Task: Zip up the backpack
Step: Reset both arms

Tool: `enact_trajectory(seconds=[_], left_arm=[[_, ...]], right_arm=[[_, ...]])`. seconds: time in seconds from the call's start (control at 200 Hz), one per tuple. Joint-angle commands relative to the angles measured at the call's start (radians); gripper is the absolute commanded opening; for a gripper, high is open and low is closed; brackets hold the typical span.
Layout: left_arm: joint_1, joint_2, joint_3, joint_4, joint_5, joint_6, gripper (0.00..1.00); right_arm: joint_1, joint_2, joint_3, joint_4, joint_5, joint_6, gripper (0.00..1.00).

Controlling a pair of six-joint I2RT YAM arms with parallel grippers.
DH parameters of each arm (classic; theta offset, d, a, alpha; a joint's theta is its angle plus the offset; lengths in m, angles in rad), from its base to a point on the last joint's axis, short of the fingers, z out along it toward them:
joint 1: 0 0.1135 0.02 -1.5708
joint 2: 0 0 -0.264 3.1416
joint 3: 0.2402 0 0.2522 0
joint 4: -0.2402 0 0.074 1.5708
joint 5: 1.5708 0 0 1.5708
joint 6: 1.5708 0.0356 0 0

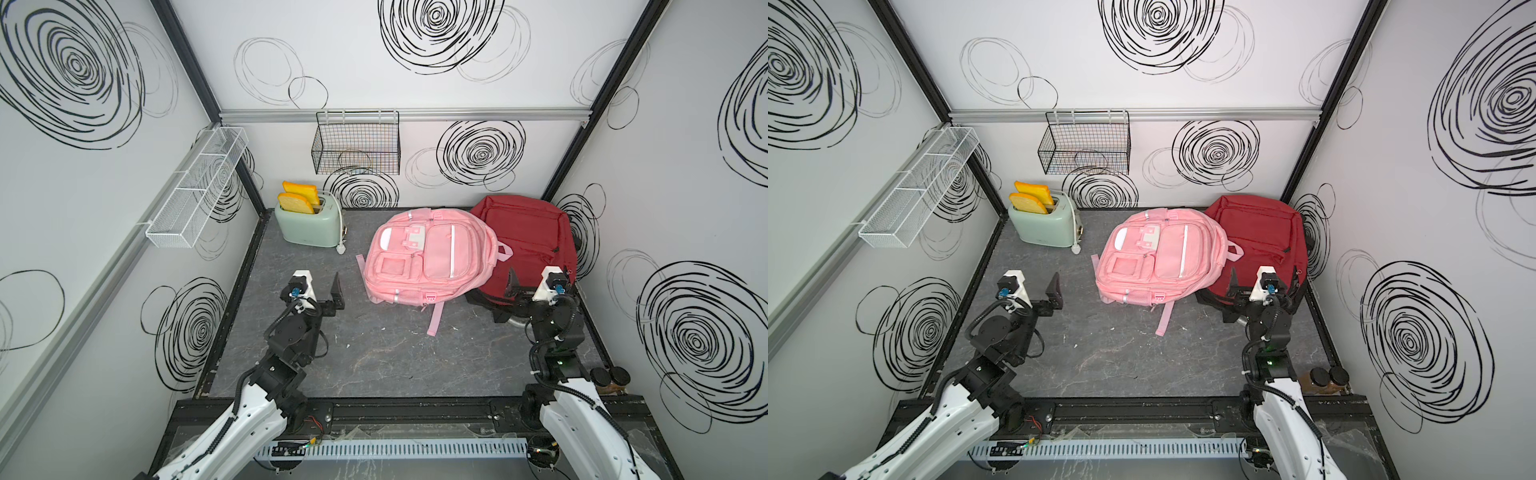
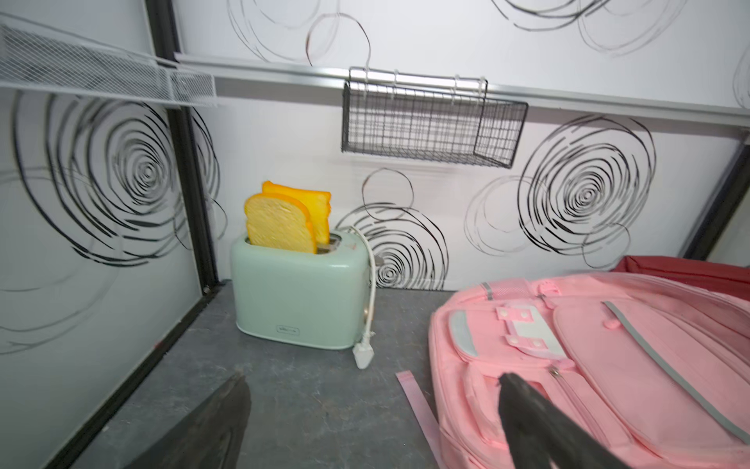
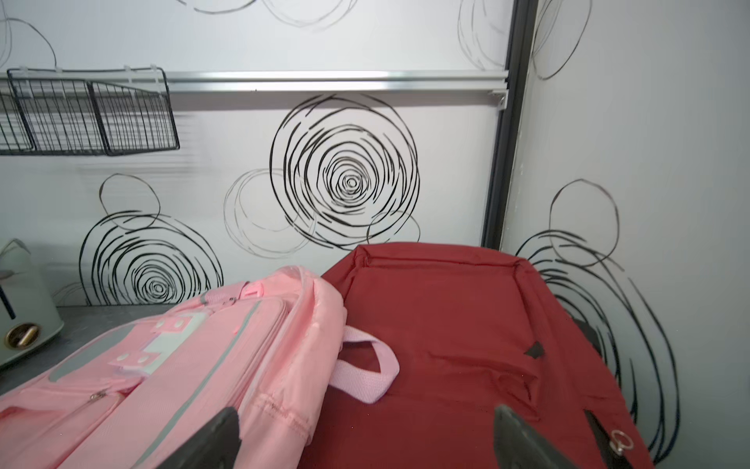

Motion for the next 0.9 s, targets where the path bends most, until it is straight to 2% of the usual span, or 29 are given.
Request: enact_trajectory(seconds=[0.0, 0.075, 0.14, 0.295, 0.385, 0.56, 0.71, 0.896], left_arm=[[0.114, -0.004, -0.052, 0.171, 0.169, 0.104, 0.98], [0.186, 0.04, -0.084, 0.205, 0.254, 0.079, 0.98], [0.208, 0.09, -0.12, 0.251, 0.249, 0.077, 0.98], [0.221, 0.237, -0.18, 0.401, 0.245, 0.084, 0.98], [0.241, 0.339, -0.188, 0.47, 0.276, 0.065, 0.98], [0.339, 0.504, -0.189, 0.615, 0.35, 0.02, 0.98], [0.352, 0.689, -0.15, 0.734, 0.423, 0.007, 0.98], [0.341, 0.879, -0.111, 0.877, 0.465, 0.038, 0.98]], right_arm=[[-0.001, 0.037, -0.1, 0.24, 0.004, -0.001, 0.99], [0.013, 0.034, -0.159, 0.353, 0.078, -0.055, 0.99], [0.016, 0.036, -0.203, 0.435, 0.146, -0.053, 0.99], [0.021, 0.105, -0.279, 0.657, 0.163, -0.062, 0.99], [0.024, 0.155, -0.279, 0.68, 0.141, -0.067, 0.99], [0.094, 0.004, -0.179, 0.449, 0.083, -0.145, 0.99], [0.112, 0.074, -0.062, 0.309, 0.011, -0.102, 0.99], [0.128, 0.134, -0.084, 0.3, 0.038, -0.046, 0.99]])
